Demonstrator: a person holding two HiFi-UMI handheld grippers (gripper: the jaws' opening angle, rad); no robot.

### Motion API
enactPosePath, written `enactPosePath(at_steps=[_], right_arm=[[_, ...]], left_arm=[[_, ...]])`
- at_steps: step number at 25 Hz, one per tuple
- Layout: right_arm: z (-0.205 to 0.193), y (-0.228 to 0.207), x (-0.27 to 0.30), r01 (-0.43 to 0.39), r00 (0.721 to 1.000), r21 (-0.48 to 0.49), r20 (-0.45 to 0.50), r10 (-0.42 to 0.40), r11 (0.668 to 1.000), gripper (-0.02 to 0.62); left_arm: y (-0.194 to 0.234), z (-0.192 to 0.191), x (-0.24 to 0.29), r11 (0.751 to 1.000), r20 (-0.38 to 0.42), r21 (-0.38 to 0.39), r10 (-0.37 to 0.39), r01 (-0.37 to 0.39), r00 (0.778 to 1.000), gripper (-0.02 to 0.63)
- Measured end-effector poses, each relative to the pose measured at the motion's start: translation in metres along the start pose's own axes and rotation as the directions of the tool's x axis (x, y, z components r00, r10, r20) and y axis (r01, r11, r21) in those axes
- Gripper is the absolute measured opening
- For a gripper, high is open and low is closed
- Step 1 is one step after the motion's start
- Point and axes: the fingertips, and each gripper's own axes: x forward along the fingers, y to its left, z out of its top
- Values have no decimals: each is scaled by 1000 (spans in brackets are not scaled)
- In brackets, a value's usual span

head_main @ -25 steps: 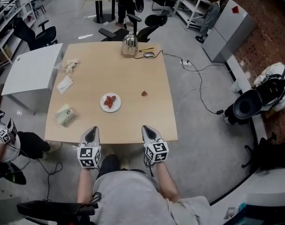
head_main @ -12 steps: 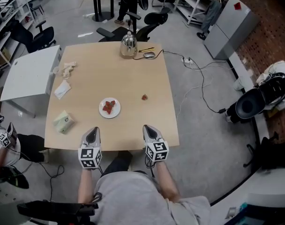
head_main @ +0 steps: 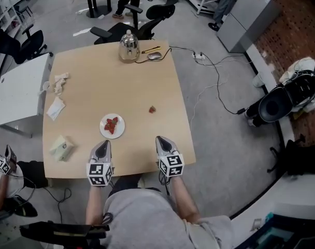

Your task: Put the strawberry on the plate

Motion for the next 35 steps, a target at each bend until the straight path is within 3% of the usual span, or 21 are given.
enactPosePath(at_steps=[7,16,31,35], right_arm=[[0,-26,30,45,998,20,-34,-45,999,8],[2,-57,66,70,995,16,-67,-69,997,8],[-14,-75,135,56,989,-2,-136,-55,998,9],[-25,-76,152,41,983,-10,-178,-42,999,49]], left_arm=[[-3,-4,45,997,-59,6,-74,75,996,20],[0,-12,78,994,-105,-9,-109,109,988,20],[-1,-30,88,988,-145,-30,-155,153,977,20],[3,-33,85,989,-146,-36,-146,143,978,20]])
